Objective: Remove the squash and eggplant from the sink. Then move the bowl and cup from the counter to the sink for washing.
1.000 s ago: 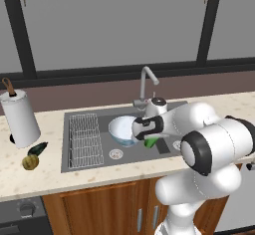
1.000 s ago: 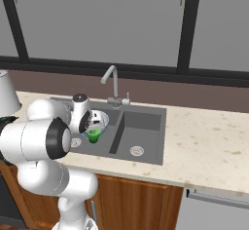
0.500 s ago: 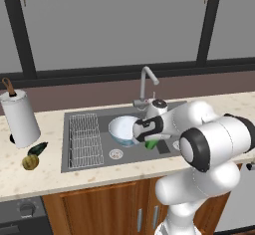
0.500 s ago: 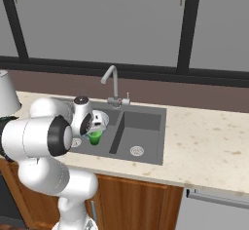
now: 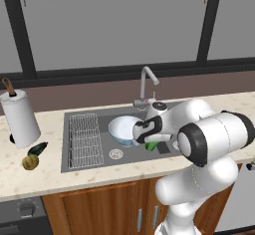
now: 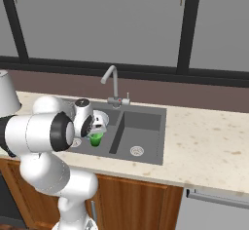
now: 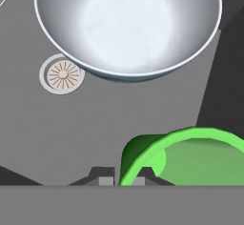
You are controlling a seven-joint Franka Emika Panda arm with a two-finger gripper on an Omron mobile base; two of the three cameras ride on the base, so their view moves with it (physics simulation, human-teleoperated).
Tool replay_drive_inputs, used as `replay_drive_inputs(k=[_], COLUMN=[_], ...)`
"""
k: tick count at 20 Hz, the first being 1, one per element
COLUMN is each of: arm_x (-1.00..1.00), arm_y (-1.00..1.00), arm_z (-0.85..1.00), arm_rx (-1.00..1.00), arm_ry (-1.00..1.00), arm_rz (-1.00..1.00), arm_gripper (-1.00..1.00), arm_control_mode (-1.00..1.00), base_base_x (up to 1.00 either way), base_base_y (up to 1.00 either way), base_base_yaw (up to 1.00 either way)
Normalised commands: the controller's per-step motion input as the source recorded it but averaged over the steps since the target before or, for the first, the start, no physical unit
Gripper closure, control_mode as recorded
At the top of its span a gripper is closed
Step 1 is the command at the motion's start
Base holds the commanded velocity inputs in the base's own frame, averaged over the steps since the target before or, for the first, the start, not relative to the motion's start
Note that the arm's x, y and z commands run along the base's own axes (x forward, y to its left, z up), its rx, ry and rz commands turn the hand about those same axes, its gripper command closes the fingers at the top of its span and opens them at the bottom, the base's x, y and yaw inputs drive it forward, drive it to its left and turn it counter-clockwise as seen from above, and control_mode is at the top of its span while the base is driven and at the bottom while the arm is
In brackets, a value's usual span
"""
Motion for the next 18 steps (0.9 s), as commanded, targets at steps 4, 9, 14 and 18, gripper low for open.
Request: replay_drive_inputs(k=[4, 9, 14, 18], arm_x=[0.02, 0.03, 0.03, 0.03], arm_y=[-0.01, 0.0, 0.0, 0.0], arm_z=[-0.13, -0.12, -0.11, -0.1], arm_rx=[0.0, 0.0, 0.0, 0.0], arm_ry=[0.0, 0.0, 0.0, 0.0], arm_rz=[0.0, 0.0, 0.0, 0.0], arm_gripper=[1.0, 1.0, 1.0, 1.0], arm_control_mode=[-1.0, -1.0, -1.0, -1.0], base_base_x=[0.0, 0.0, 0.0, 0.0], base_base_y=[0.0, 0.0, 0.0, 0.0], base_base_yaw=[0.0, 0.0, 0.0, 0.0])
